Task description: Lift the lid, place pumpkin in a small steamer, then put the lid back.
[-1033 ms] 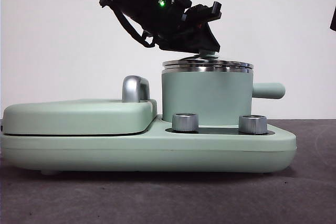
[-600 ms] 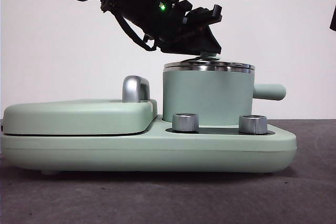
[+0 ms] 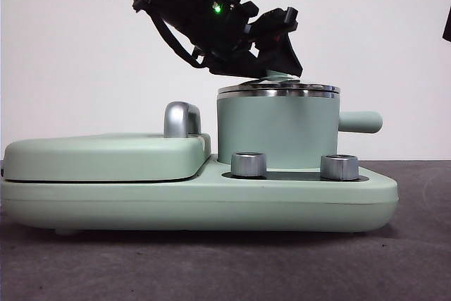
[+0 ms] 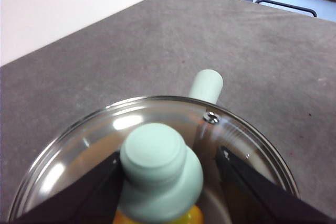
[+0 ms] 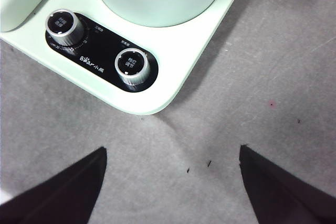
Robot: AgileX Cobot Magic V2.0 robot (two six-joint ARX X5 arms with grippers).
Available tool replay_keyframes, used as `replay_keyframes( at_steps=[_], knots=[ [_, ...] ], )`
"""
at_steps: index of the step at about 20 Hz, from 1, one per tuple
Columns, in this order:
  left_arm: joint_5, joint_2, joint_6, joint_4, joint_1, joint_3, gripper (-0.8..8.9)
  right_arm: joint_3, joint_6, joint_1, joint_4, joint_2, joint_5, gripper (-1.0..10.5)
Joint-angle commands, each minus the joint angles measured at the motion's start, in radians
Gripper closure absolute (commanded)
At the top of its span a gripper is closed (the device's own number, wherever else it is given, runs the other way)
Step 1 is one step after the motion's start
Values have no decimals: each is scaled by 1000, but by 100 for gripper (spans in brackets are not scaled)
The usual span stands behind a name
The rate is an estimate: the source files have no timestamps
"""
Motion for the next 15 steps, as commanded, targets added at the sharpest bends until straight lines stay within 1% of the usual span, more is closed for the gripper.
replay_keyframes(
  at_steps=[1,4,6,8,10,11,12,15],
  knots=[
    [5,-22,-17,-43,-6,2,523,3,11,5,5,6,4,557],
    [5,-100,-54,-123,1,2,524,3,11,5,5,6,4,557],
    [5,-164,-86,-209,6,2,524,3,11,5,5,6,3,557],
    [5,-229,-136,-305,8,2,525,3,11,5,5,6,-2,557],
    [5,-291,-206,-424,10,2,525,3,11,5,5,6,-4,557],
    [5,-314,-225,-482,10,2,525,3,11,5,5,6,-4,557],
    [5,-342,-237,-562,10,2,525,3,11,5,5,6,-5,557],
    [4,-406,-237,-756,18,-1,525,3,11,5,16,6,-5,556]
  ],
)
